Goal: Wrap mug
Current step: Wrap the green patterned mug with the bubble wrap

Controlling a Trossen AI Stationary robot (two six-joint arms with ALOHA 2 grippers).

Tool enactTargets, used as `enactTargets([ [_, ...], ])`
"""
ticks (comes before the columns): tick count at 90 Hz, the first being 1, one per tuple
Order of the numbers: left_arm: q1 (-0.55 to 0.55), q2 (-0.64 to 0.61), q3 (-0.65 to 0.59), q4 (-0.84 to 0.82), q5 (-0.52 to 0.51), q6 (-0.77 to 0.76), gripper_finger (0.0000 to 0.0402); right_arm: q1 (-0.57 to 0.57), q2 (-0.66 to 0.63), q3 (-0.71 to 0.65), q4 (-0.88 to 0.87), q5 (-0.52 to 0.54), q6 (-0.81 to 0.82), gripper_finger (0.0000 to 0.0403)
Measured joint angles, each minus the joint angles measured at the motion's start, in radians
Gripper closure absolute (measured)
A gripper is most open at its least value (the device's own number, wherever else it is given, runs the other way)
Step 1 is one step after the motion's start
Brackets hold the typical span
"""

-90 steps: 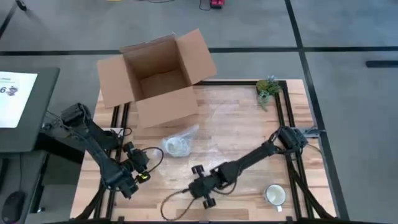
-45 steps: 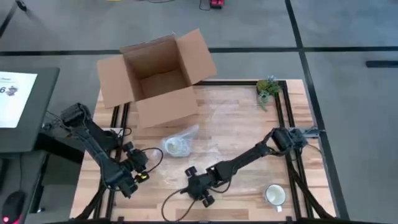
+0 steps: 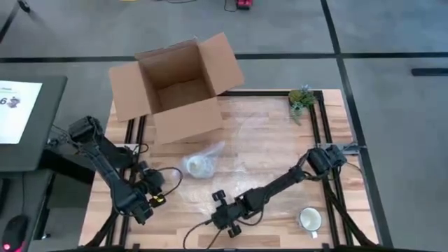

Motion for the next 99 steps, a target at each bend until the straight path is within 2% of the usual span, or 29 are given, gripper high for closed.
enactTargets([
  [21,-0.002,0.0,0.0,0.017,-0.026,0.004,0.0258,0.076,0.003,0.092,-0.111,-0.034,0.042,0.0403],
  [32,-0.002,0.0,0.0,0.067,-0.099,0.029,0.0258,0.096,0.003,0.131,-0.145,-0.047,0.053,0.0403],
  [40,0.002,0.0,0.001,0.14,-0.204,0.106,0.0258,0.105,0.002,0.157,-0.155,-0.029,0.052,0.0403],
  [55,0.048,0.0,0.002,0.259,-0.353,0.289,0.0258,0.108,0.001,0.224,-0.186,0.101,-0.006,0.0403],
  [70,0.112,0.001,0.002,0.303,-0.408,0.438,0.0258,0.085,0.0,0.286,-0.223,0.23,-0.076,0.0403],
  [89,0.209,0.001,0.002,0.314,-0.449,0.606,0.0258,0.062,-0.001,0.323,-0.298,0.245,-0.087,0.0403],
  [99,0.254,0.001,-0.013,0.42,-0.444,0.739,0.0258,0.061,-0.001,0.341,-0.365,0.244,-0.06,0.0403],
])
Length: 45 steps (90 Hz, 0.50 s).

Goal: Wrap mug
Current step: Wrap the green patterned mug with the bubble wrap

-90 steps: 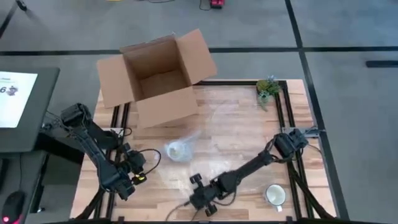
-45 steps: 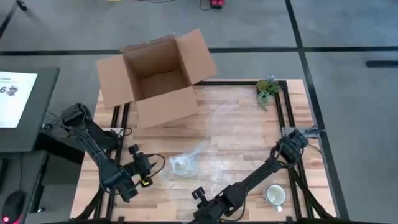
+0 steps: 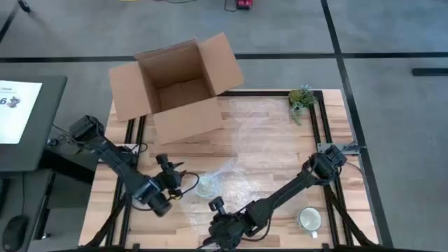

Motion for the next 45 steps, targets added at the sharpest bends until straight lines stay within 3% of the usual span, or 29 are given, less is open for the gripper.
enactTargets([
  [18,0.031,0.0,-0.044,0.244,0.121,0.256,0.0258,0.006,0.0,0.054,-0.191,0.024,0.088,0.0402],
  [30,0.03,0.0,-0.045,0.263,0.125,0.277,0.0258,-0.015,-0.011,0.099,-0.227,0.12,0.1,0.0398],
  [45,0.031,0.0,-0.045,0.262,0.125,0.277,0.0258,-0.116,-0.018,0.165,-0.194,0.124,0.088,0.0401],
])
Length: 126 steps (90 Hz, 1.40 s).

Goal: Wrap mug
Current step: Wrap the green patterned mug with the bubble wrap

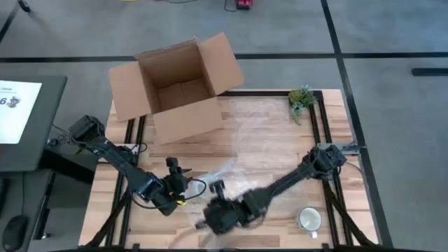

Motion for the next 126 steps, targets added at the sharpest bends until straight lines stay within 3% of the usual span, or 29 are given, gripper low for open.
enactTargets([
  [24,0.0,0.0,0.0,-0.003,-0.001,0.004,0.0258,-0.145,0.036,-0.022,0.053,-0.202,-0.038,0.0403],
  [58,-0.004,0.001,0.0,-0.1,0.006,-0.049,0.0258,-0.181,0.124,-0.016,-0.024,-0.378,-0.049,0.0403],
  [102,-0.009,0.0,0.0,-0.225,0.008,-0.162,0.0258,-0.18,0.038,0.143,-0.079,-0.353,-0.105,0.0403],
  [126,-0.041,-0.003,0.0,-0.351,0.01,-0.29,0.0258,-0.23,0.047,0.065,0.04,-0.353,-0.096,0.0403],
])
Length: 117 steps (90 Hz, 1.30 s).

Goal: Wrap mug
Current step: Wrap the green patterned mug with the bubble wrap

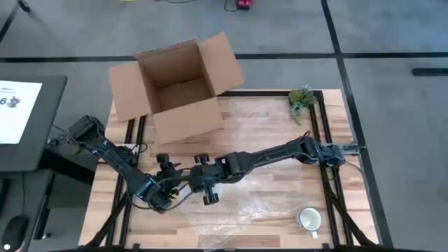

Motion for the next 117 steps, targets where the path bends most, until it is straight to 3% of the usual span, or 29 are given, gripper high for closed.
enactTargets([
  [32,-0.029,0.0,0.0,-0.142,-0.003,-0.14,0.0258,-0.017,-0.005,-0.147,0.075,-0.062,0.016,0.0403],
  [52,-0.033,0.0,0.0,-0.147,-0.004,-0.156,0.0258,-0.022,-0.006,-0.198,0.13,-0.071,0.016,0.0403],
  [71,-0.033,0.0,0.0,-0.141,-0.006,-0.156,0.0258,-0.039,-0.007,-0.234,0.133,-0.169,0.007,0.0403],
  [110,-0.033,-0.001,0.0,-0.137,-0.004,-0.16,0.0258,-0.012,-0.053,-0.028,-0.076,-0.151,-0.048,0.0403],
  [117,-0.033,-0.001,0.0,-0.137,-0.004,-0.161,0.0258,-0.007,-0.051,-0.021,-0.1,-0.202,-0.027,0.0403],
])
